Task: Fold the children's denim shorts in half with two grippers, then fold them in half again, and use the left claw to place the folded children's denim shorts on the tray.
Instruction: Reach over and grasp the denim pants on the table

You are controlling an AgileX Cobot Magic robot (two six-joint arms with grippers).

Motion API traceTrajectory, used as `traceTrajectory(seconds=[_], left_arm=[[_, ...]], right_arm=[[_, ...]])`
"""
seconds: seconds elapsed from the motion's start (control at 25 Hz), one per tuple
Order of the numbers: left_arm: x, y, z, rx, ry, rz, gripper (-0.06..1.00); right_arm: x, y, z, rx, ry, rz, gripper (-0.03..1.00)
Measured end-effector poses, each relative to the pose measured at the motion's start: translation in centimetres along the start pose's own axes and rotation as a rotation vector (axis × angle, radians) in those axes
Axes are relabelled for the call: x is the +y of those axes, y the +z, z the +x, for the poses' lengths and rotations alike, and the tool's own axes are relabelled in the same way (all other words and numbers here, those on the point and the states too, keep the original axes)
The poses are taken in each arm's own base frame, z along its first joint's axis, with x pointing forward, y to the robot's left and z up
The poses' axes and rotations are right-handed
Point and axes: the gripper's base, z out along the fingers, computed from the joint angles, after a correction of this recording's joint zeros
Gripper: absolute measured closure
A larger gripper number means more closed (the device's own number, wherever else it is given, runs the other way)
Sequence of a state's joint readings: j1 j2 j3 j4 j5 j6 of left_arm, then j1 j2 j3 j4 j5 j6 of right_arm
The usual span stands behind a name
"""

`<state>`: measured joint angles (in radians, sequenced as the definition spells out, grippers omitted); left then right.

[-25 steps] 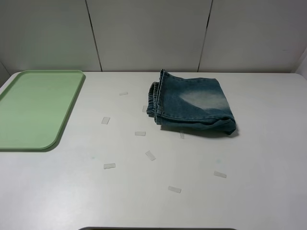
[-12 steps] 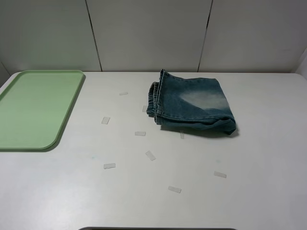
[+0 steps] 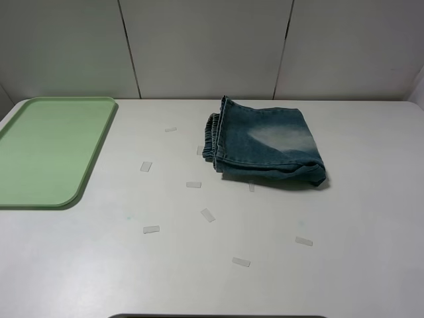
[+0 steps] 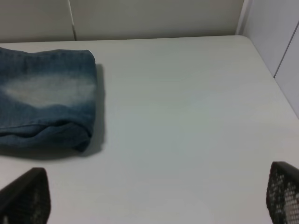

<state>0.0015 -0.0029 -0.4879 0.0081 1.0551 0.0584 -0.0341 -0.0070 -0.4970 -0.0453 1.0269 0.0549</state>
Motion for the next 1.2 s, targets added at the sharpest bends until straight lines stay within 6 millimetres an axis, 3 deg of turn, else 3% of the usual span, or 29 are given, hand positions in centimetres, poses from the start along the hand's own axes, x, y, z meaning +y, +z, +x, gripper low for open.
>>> traceTrajectory(seconds=[0.32, 0.44, 0.68, 0.96, 1.2], left_arm=[[0.0, 0.0, -0.9, 0.074, 0.011, 0.003, 0.06], [0.2, 0.3, -3.1, 0.160, 0.009, 0.005, 0.06], [0.6, 2.4, -9.8, 0.301, 0.005, 0.006, 0.06], [0.6, 8.5, -16.0, 0.370, -0.028, 0.024, 0.06], [-2.0, 14.8, -17.8, 0.428, -0.008, 0.092, 0.06]], right_arm=[[0.0, 0.0, 0.0, 0.000, 0.000, 0.000, 0.27], [0.0, 0.0, 0.0, 0.000, 0.000, 0.000, 0.27], [0.0, 0.0, 0.0, 0.000, 0.000, 0.000, 0.27], [0.0, 0.0, 0.0, 0.000, -0.001, 0.000, 0.27], [0.0, 0.0, 0.0, 0.000, -0.001, 0.000, 0.27]])
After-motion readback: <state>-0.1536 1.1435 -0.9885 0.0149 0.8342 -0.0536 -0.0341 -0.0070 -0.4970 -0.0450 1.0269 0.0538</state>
